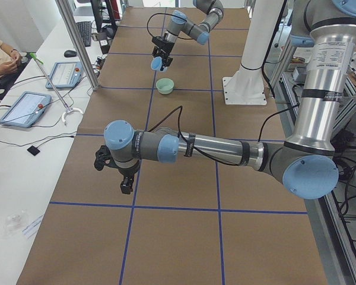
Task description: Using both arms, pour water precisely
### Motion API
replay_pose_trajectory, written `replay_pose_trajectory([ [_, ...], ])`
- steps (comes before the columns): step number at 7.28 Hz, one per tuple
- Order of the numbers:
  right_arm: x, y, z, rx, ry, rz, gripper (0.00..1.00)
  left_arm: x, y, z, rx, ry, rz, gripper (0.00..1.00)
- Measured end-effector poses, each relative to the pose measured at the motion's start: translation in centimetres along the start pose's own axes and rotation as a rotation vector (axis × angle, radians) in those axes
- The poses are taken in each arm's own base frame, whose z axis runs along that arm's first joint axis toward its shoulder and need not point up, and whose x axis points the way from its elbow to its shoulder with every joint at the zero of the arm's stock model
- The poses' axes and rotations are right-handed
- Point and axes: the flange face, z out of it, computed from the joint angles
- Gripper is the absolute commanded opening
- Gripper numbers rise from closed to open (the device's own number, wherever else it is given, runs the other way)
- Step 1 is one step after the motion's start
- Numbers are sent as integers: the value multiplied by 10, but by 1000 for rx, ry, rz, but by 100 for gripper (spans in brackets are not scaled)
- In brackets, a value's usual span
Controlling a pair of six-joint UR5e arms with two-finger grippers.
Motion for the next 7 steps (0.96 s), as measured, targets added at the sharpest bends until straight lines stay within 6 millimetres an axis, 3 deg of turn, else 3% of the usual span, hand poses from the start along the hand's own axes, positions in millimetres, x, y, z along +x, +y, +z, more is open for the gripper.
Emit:
replay_pose_trajectory([
  [3, 21, 9, -30, 105, 99, 19, 0, 0, 0, 0, -1, 0, -1, 100],
  [7, 53, 13, -41, 166, 222, 117, 0, 0, 0, 0, 0, 1, 0, 100],
])
